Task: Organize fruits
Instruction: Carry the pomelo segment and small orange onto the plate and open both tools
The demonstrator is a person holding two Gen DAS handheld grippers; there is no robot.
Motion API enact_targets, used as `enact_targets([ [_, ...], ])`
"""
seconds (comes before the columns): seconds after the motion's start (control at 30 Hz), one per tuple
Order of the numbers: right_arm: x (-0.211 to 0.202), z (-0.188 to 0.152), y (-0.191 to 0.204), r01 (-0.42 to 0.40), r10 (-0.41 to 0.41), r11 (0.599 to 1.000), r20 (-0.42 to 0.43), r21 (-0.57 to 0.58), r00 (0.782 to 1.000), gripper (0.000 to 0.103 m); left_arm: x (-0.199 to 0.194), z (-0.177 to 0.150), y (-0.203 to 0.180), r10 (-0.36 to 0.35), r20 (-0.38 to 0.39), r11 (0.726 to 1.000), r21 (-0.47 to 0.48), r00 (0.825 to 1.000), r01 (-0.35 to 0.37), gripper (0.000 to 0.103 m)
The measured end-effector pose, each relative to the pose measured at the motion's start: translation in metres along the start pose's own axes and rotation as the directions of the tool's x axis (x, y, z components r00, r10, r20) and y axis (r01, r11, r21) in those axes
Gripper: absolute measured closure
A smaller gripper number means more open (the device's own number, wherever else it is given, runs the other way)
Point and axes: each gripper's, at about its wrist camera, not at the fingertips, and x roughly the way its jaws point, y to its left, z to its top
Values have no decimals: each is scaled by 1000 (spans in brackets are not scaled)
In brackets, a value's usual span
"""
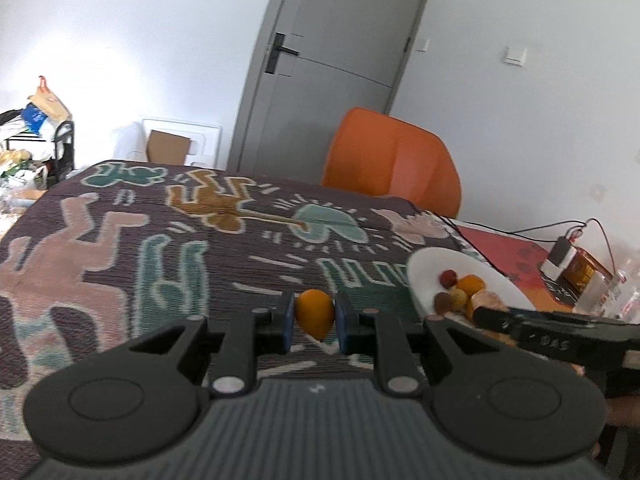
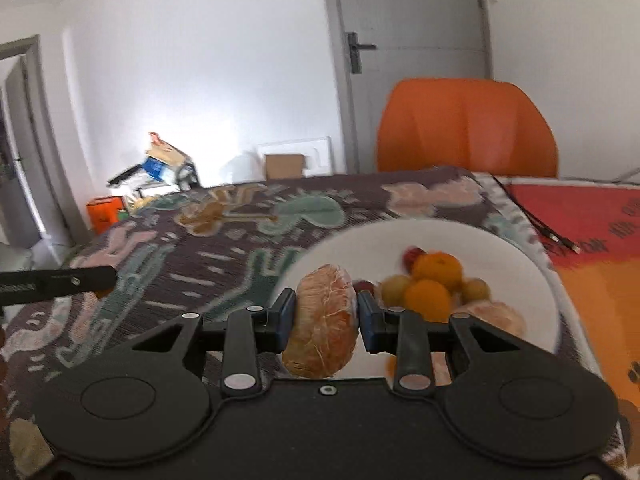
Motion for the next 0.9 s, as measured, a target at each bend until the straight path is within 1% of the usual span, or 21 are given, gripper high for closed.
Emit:
enact_targets([
  [0.07,-4,-3,-6,25,-25,999,13,22,1000,58,3,-1,-8,-14,-5,1000,12,1000,14,83],
  [0.1,-7,-4,-10,21,-22,999,23,33,1000,53,5,-1,-11,-18,-10,1000,21,1000,18,83],
  [0.13,-12,-6,-13,9,-11,999,36,47,999,51,7,-1,-16,-21,-16,999,32,1000,21,83],
  [0.3,-31,-13,-29,-25,19,995,64,102,998,50,16,-1,-37,-46,-25,996,69,999,47,83],
  [0.53,-60,-17,-46,-40,24,990,121,136,992,50,33,1,-71,-80,-38,990,114,996,84,83],
  [0.83,-70,-21,-59,-52,28,985,145,164,989,50,48,3,-108,-109,-52,980,162,993,116,83],
  [0.9,-70,-22,-58,-55,31,985,146,165,989,49,49,5,-112,-103,-46,979,169,994,110,78],
])
